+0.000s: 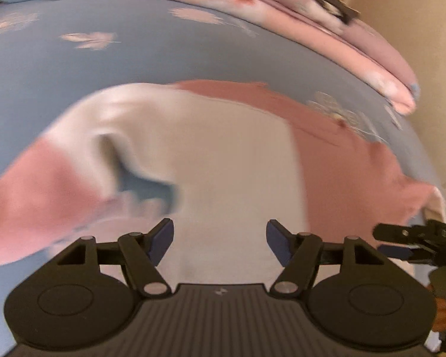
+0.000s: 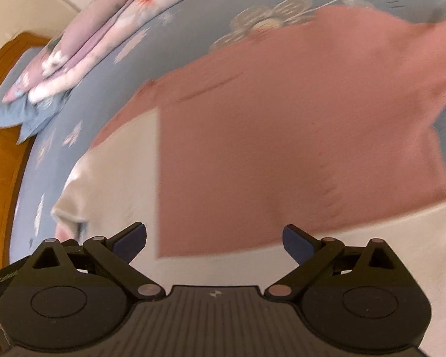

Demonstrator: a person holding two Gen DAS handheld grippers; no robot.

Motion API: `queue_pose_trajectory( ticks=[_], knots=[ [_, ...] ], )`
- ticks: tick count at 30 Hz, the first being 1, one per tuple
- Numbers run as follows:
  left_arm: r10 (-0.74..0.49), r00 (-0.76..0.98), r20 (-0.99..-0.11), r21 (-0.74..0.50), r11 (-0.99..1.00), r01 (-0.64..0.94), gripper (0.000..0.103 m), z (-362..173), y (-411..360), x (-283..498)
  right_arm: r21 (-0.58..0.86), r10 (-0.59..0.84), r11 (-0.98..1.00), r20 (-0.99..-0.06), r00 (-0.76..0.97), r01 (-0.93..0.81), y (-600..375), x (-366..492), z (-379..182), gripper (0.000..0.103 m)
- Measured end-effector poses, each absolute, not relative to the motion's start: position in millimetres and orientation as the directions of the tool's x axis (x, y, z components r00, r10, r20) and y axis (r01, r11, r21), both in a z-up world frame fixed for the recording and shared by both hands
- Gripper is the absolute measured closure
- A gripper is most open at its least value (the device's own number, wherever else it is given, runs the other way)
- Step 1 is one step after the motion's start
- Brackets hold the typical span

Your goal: Fold clothes

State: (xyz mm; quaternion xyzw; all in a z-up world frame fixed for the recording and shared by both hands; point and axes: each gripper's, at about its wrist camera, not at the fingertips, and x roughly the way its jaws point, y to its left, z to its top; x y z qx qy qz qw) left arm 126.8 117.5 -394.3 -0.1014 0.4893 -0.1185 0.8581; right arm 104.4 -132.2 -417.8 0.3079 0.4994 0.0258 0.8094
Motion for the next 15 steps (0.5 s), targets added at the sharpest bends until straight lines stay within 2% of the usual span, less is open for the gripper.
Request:
queue_pose_trajectory(
  ticks=[8,15],
  knots=[
    [-0.201,0.487,-0.85,-0.286,0.953,-0.106,0.032,-400,189,101,0.559,0.449,0.81,-0.786,0.426,0.179,-54,118,-409,0.003],
    [-0.219,0.505,-0.835,-0.316,0.942,-0.113,0.032,-399,221,98,0.535,0.451,0.835,-0.799,0.398,0.128,-13,128,-400,0.003]
  ],
)
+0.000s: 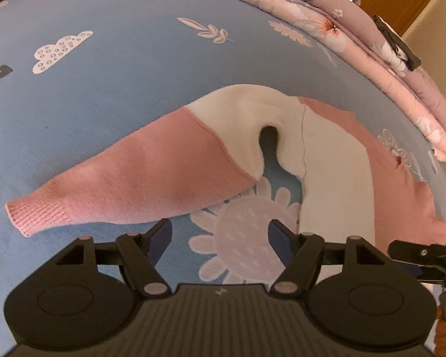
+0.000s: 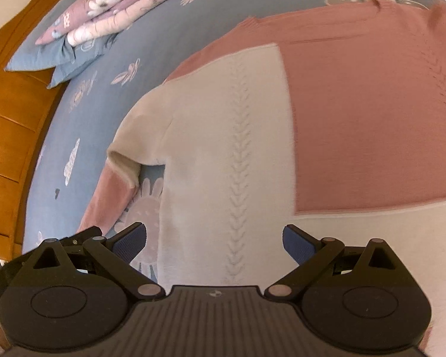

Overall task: Fold clothes
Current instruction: 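Move the left tool to the pink sleeve cuff and grasp it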

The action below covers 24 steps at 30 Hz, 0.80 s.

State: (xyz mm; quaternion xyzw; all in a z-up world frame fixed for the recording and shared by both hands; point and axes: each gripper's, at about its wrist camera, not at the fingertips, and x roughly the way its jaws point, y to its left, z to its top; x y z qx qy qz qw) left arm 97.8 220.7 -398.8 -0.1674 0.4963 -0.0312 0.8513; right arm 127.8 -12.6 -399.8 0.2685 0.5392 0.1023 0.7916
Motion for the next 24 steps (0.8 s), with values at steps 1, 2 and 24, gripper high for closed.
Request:
queue_pose_trajectory(
  ticks=[1,2,24],
  knots=[
    [-0.223,0.508,-0.832,-0.32,0.941,-0.111,0.032,-399,224,100,0.531,0.449,0.838,-0.804,0.391,0.129,-10,129,-401,0.003],
    [-0.229,0.509,-0.83,-0.324,0.94,-0.105,0.032,-399,226,101,0.524,0.442,0.841,-0.808,0.389,0.134,-6,129,-401,0.003],
    [-0.295,0.576,-0.762,-0.372,0.928,-0.016,0.033,-355,303,101,0.58,0.515,0.805,-0.788,0.337,0.126,49,92,-413,0.003]
  ],
)
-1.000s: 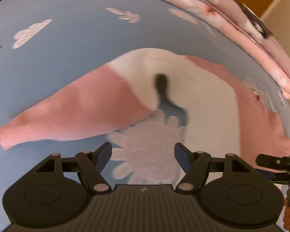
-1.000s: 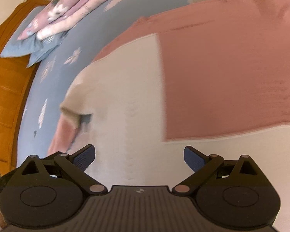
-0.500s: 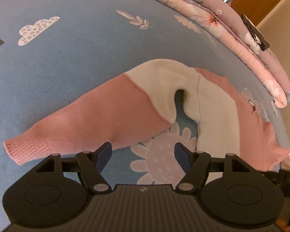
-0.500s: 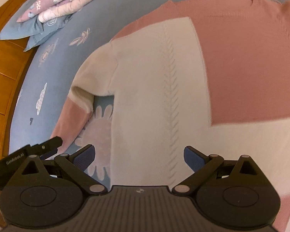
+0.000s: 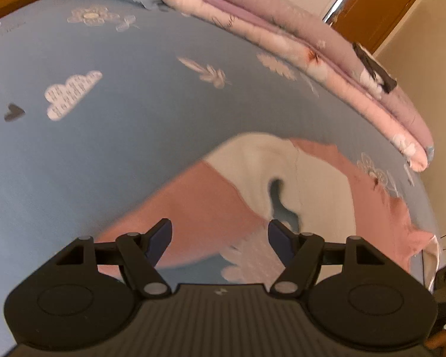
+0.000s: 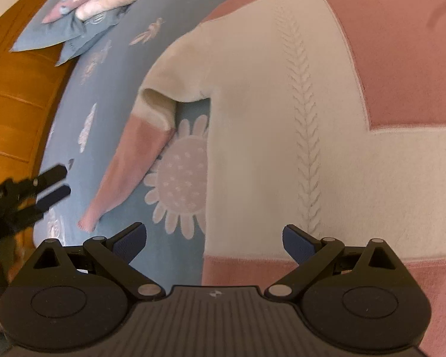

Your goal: Fold clothes

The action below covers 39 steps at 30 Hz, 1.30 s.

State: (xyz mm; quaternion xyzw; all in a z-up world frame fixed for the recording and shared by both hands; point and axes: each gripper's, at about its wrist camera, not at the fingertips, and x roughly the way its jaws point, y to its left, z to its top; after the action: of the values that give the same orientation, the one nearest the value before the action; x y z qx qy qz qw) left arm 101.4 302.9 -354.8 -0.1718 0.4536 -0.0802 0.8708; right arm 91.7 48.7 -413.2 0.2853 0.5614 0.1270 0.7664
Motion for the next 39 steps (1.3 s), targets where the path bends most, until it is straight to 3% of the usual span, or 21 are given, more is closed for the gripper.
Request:
queue_pose_trajectory(
  ticks=[1,2,3,4,14,17,19,21,24,37,39],
  knots=[
    [-0.283,0.574,-0.768,-0.358,0.933,-0.019,0.035,-359,315,108,0.58,0.516,0.806,-0.787,0.339,0.119,48,89,-411,0.003],
    [-0.265,0.557,-0.787,-0.332,0.943,-0.022,0.044,-365,328,117,0.577,0.513,0.809,-0.786,0.345,0.11,47,86,-409,0.003],
    [-0.269,0.527,-0.806,-0.321,0.947,-0.007,0.06,-372,337,126,0.571,0.508,0.814,-0.789,0.344,0.106,48,83,-408,0.003],
    [-0.273,0.496,-0.824,-0.31,0.951,0.008,0.064,-379,346,136,0.565,0.503,0.819,-0.793,0.343,0.103,49,81,-407,0.003],
    [-0.309,0.272,-0.911,-0.246,0.939,0.241,0.061,-429,372,166,0.552,0.456,0.809,-0.807,0.376,0.203,82,67,-408,0.003],
    [-0.245,0.276,-0.93,-0.143,0.928,0.343,0.061,-428,352,158,0.552,0.445,0.797,-0.812,0.377,0.246,91,68,-412,0.003],
    [-0.194,0.293,-0.936,-0.063,0.913,0.404,0.065,-426,335,151,0.541,0.436,0.801,-0.82,0.371,0.256,96,72,-414,0.003],
    [-0.2,0.292,-0.936,-0.058,0.901,0.429,0.085,-425,327,147,0.533,0.43,0.805,-0.827,0.362,0.261,100,76,-416,0.003],
    [-0.197,0.3,-0.933,-0.049,0.898,0.437,0.096,-419,321,141,0.517,0.416,0.814,-0.837,0.357,0.264,103,82,-417,0.003],
    [-0.146,0.531,-0.835,0.034,0.948,0.315,0.101,-353,367,187,0.51,0.403,0.813,-0.84,0.363,0.279,111,94,-417,0.003],
    [-0.216,0.476,-0.852,-0.074,0.951,0.299,0.098,-358,379,195,0.517,0.409,0.81,-0.836,0.366,0.277,114,94,-416,0.003]
  ],
)
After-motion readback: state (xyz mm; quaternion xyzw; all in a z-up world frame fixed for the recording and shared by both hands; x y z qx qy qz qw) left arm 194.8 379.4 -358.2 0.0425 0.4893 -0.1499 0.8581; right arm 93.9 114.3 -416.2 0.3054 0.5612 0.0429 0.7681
